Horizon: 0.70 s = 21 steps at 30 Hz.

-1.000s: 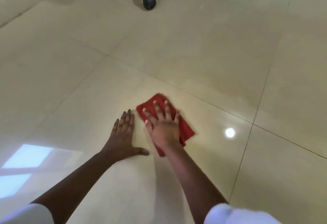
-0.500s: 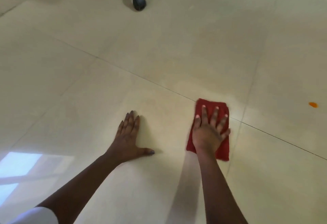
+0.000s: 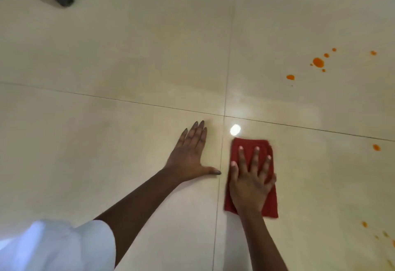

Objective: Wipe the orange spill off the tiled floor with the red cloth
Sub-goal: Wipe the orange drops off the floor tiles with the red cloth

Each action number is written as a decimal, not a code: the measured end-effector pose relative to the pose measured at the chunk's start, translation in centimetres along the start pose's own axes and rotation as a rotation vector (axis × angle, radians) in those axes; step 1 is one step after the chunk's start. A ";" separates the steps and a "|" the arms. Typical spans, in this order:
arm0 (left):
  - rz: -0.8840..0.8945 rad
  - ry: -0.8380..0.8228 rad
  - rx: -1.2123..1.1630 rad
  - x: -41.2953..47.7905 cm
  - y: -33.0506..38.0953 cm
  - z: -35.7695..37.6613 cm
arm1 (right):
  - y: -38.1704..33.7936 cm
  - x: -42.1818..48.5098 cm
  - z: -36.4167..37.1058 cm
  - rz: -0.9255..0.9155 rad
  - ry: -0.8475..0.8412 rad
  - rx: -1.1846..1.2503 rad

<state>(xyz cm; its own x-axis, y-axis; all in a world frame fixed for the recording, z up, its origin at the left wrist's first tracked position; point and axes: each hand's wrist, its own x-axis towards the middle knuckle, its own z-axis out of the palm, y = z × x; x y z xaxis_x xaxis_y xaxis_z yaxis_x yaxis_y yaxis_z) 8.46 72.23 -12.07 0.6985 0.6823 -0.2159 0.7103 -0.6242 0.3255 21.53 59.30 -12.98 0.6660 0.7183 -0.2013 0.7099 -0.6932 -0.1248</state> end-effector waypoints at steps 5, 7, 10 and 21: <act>0.019 -0.056 -0.085 2.6 3.0 1.3 | 5.8 4.5 -2.3 -0.105 -0.038 -0.001; 0.028 -0.073 0.001 2.8 3.0 1.6 | 9.0 3.6 -2.3 0.224 0.033 0.110; 0.008 -0.063 0.043 2.7 3.1 1.7 | 7.5 -1.3 -0.8 0.423 0.122 0.109; 0.163 -0.194 0.129 4.3 6.4 2.2 | 11.7 4.0 -1.7 0.371 0.113 0.122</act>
<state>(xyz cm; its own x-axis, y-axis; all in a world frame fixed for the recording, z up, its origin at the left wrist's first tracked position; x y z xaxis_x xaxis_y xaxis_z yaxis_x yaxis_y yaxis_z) 16.16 70.32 -12.98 0.7992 0.4913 -0.3463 0.5839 -0.7715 0.2529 32.92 54.20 -13.61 0.8976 0.4154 -0.1474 0.3888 -0.9037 -0.1791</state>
